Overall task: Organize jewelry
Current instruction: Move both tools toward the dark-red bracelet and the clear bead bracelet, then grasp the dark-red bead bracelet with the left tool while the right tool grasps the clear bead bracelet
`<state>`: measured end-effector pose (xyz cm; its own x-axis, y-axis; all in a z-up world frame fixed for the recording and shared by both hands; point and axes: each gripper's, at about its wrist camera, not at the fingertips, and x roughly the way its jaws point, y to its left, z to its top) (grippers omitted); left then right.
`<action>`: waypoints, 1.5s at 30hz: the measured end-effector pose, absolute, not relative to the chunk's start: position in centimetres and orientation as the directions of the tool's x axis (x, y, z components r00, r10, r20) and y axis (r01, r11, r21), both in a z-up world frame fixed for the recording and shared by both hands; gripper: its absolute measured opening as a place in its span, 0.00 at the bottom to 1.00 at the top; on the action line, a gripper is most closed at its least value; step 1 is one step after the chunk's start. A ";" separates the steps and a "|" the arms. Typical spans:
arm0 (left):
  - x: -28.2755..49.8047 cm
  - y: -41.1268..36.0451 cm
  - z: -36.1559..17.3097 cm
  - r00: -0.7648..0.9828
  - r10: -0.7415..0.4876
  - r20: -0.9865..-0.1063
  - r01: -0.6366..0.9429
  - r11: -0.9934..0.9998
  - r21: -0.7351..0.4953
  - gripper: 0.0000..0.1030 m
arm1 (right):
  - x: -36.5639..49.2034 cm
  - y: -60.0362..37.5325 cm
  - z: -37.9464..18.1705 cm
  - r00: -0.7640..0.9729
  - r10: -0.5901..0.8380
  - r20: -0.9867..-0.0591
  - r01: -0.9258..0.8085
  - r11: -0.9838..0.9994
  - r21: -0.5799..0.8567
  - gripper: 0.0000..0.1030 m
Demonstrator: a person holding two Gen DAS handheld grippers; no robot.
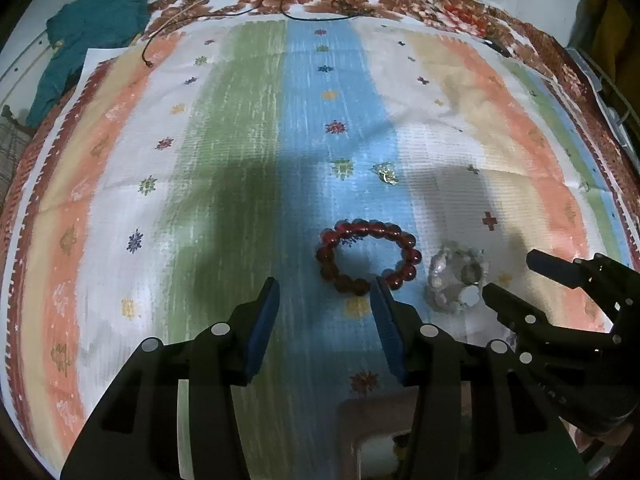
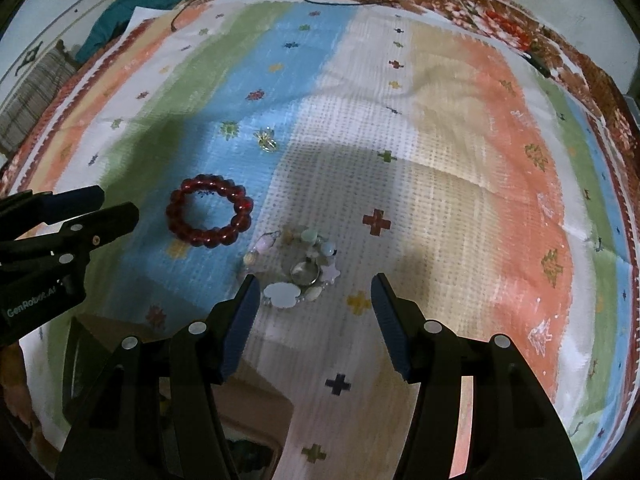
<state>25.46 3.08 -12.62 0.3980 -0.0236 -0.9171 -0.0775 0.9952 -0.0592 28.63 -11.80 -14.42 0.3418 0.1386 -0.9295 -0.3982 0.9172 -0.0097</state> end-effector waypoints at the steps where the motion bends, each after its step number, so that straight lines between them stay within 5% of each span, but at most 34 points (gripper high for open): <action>1: 25.6 3.2 -12.8 0.394 -0.027 -0.919 -0.075 0.995 -0.061 0.46 | 28.8 -11.8 -14.5 0.340 0.138 -0.930 -0.399 0.917 -0.010 0.56; 32: 29.6 3.5 -17.6 0.315 -0.027 -0.949 -0.033 0.999 -0.040 0.46 | 32.1 -10.1 -18.1 0.304 0.103 -0.947 -0.443 0.896 -0.044 0.56; 37: 29.7 3.6 -17.9 0.322 0.001 -0.947 -0.038 0.999 -0.012 0.30 | 32.3 -9.9 -18.2 0.307 0.102 -0.946 -0.445 0.894 -0.048 0.56; 40: 29.7 4.3 -18.0 0.320 0.013 -0.947 -0.056 0.998 -0.005 0.15 | 32.4 -10.1 -18.2 0.311 0.117 -0.943 -0.443 0.896 -0.034 0.39; 43: 29.9 4.5 -18.0 0.323 0.001 -0.946 -0.060 0.998 -0.019 0.13 | 32.5 -10.4 -18.0 0.306 0.131 -0.943 -0.434 0.901 -0.016 0.17; 45: 29.9 4.3 -17.9 0.327 0.008 -0.945 -0.057 0.998 -0.011 0.13 | 32.7 -10.7 -18.0 0.307 0.139 -0.942 -0.422 0.907 -0.004 0.12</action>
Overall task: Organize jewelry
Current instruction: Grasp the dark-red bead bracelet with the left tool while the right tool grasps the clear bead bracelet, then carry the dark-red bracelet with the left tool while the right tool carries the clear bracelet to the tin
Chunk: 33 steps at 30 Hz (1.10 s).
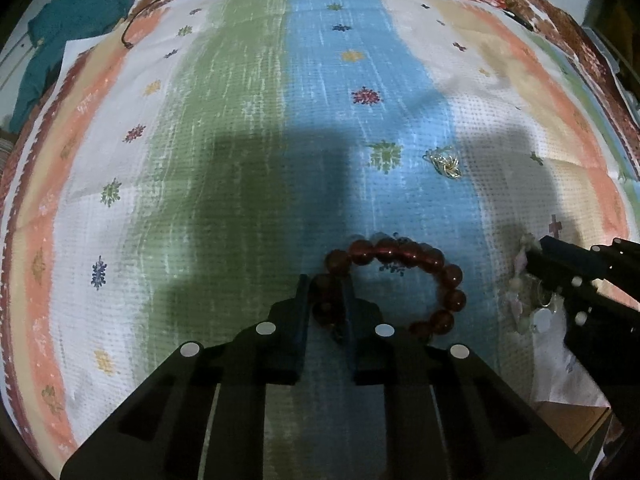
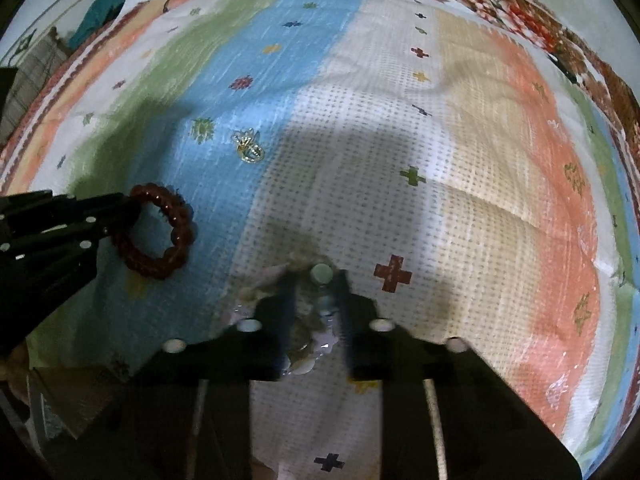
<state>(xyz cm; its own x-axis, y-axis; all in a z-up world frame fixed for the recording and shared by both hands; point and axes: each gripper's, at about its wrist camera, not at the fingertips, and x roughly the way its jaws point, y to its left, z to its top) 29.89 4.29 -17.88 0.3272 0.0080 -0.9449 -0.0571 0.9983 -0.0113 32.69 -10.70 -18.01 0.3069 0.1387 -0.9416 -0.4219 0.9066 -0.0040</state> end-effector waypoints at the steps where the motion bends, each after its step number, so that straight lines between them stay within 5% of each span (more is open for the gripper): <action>1: 29.8 4.2 -17.8 0.329 0.013 -0.944 -0.056 0.998 -0.006 0.13 | 32.7 -10.8 -18.0 0.306 0.144 -0.941 -0.420 0.908 0.003 0.11; 33: 26.4 2.6 -11.8 0.414 -0.053 -0.909 -0.057 0.995 -0.085 0.13 | 30.2 -13.6 -11.7 0.387 0.245 -0.889 -0.380 0.921 0.088 0.11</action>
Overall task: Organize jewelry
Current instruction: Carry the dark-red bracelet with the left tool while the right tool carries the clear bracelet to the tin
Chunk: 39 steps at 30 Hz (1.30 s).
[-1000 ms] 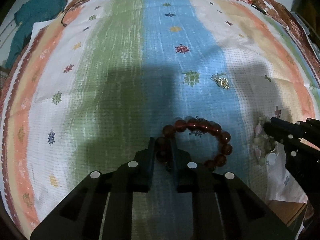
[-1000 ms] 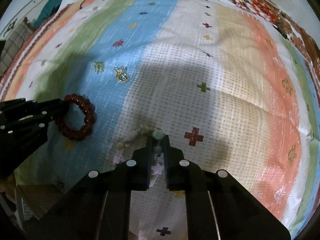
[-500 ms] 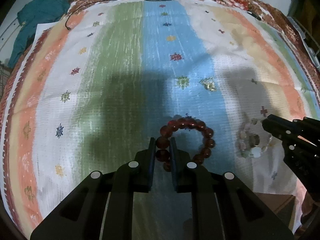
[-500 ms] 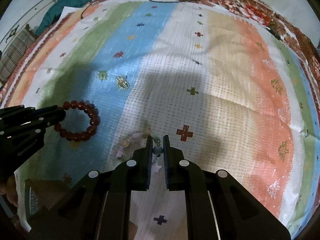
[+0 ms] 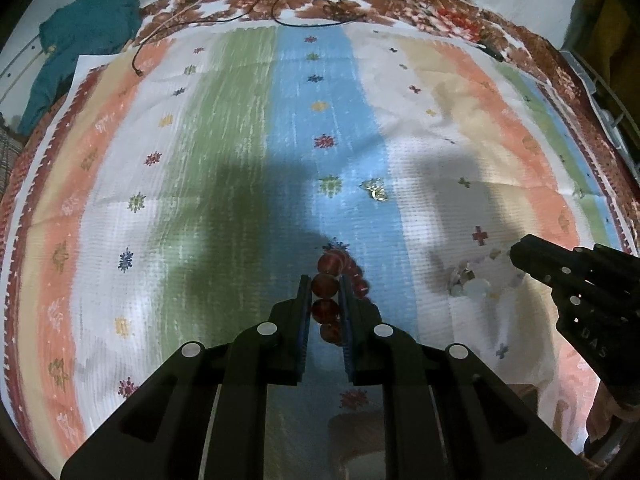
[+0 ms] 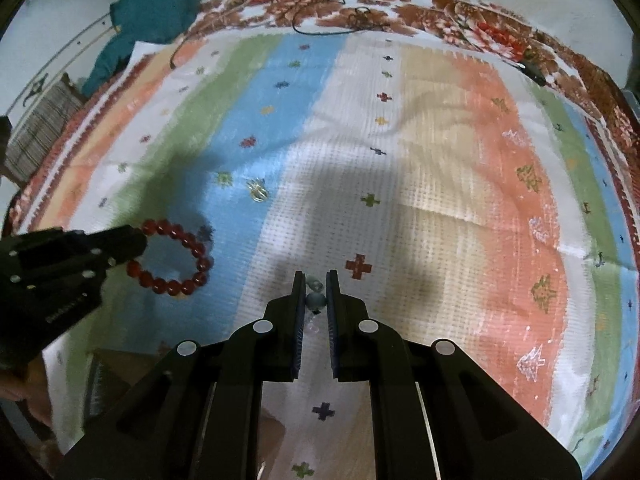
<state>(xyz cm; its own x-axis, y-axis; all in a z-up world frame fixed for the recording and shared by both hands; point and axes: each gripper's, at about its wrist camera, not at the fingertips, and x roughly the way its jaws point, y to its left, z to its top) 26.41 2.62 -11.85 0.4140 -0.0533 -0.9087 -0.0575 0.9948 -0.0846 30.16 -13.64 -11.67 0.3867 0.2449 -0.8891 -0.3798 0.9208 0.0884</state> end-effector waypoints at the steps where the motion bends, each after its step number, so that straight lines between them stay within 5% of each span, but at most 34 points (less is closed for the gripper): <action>1: 26.3 2.5 -11.7 0.416 -0.056 -0.908 -0.056 0.995 -0.088 0.13 | 30.1 -13.7 -11.5 0.386 0.251 -0.888 -0.382 0.919 0.094 0.11; 39: 21.5 2.3 -5.7 0.513 -0.102 -0.852 -0.025 0.991 -0.134 0.13 | 24.5 -13.5 -7.1 0.480 0.246 -0.842 -0.403 0.915 0.037 0.11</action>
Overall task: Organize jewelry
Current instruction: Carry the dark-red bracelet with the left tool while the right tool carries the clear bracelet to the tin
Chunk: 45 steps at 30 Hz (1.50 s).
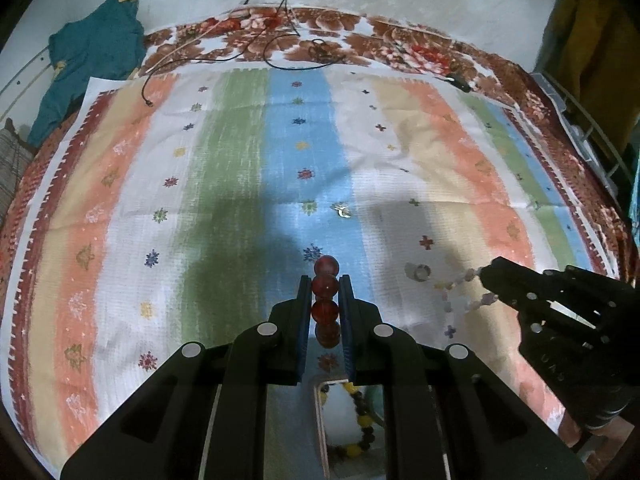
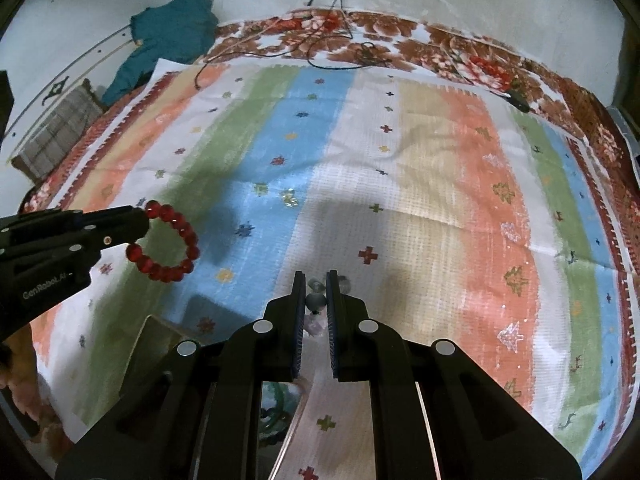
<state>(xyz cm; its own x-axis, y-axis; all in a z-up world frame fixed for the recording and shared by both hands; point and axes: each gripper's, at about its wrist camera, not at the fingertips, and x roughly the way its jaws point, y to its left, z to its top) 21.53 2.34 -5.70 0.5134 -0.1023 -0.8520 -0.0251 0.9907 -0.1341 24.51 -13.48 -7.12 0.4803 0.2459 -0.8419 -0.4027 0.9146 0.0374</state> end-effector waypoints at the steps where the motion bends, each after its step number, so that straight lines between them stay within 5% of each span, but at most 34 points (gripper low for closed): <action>1: 21.4 2.2 -5.6 0.514 -0.102 -0.851 -0.024 0.991 -0.133 0.13 | 24.3 -13.5 -7.0 0.484 0.247 -0.840 -0.404 0.914 0.036 0.11; 45: 13.2 -1.2 -2.1 0.578 -0.139 -0.804 0.086 0.990 -0.110 0.13 | 15.4 -14.2 -3.8 0.511 0.321 -0.797 -0.449 0.891 0.071 0.11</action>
<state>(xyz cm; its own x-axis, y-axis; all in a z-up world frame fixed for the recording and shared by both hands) 13.17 -1.16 -2.08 0.5776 -0.1394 -0.8043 0.0863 0.9902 -0.1096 15.39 -14.20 -3.78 0.5113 0.3208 -0.7973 -0.4487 0.8909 0.0707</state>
